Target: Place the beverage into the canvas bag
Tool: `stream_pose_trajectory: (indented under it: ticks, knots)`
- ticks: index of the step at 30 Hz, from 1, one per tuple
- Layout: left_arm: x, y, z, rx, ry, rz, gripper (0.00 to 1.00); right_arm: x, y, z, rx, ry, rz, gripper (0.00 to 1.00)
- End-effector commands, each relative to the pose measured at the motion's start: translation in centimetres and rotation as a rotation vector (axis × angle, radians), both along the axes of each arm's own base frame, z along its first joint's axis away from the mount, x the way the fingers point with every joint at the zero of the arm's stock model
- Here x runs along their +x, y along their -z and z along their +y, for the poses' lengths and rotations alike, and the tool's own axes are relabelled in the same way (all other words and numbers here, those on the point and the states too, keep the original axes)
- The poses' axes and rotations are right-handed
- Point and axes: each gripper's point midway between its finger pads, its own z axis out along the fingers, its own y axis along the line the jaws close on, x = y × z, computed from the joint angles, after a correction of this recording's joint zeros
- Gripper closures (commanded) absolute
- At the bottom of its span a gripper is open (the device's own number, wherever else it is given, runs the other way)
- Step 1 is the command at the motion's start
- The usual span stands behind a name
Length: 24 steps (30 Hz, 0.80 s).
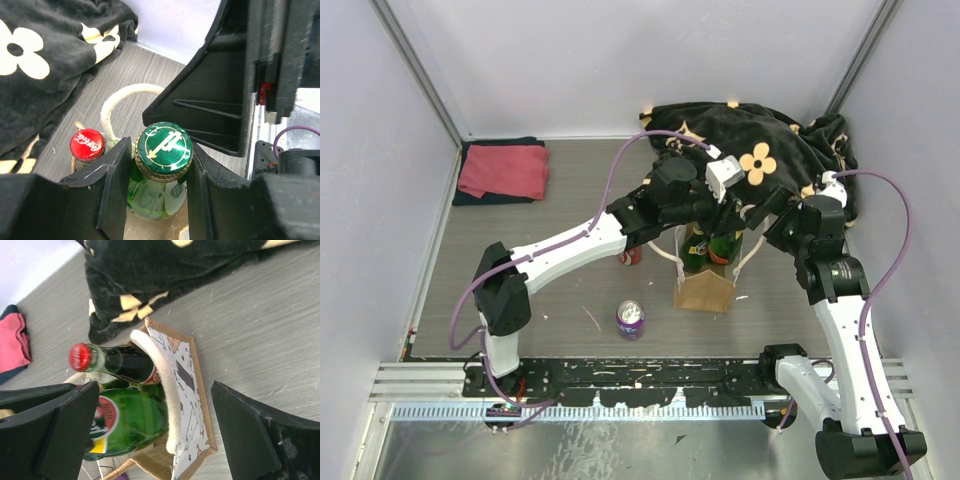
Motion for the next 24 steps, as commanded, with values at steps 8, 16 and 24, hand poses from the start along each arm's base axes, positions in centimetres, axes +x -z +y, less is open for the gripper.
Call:
stream_pose_trajectory:
  ticks: [8, 16, 24]
  knots:
    - [0.8, -5.1, -1.1, -0.199, -0.009, -0.097, 1.00, 1.0, -8.9, -2.5, -0.084, 0.111, -0.215, 0.00]
    - [1.4, -1.5, -1.1, -0.159, -0.028, -0.112, 1.00, 1.7, -8.6, -2.6, -0.097, 0.112, -0.206, 0.00]
    - [1.8, 1.7, -1.2, -0.140, -0.028, -0.147, 1.00, 2.2, -7.3, -2.4, -0.097, 0.100, -0.183, 0.00]
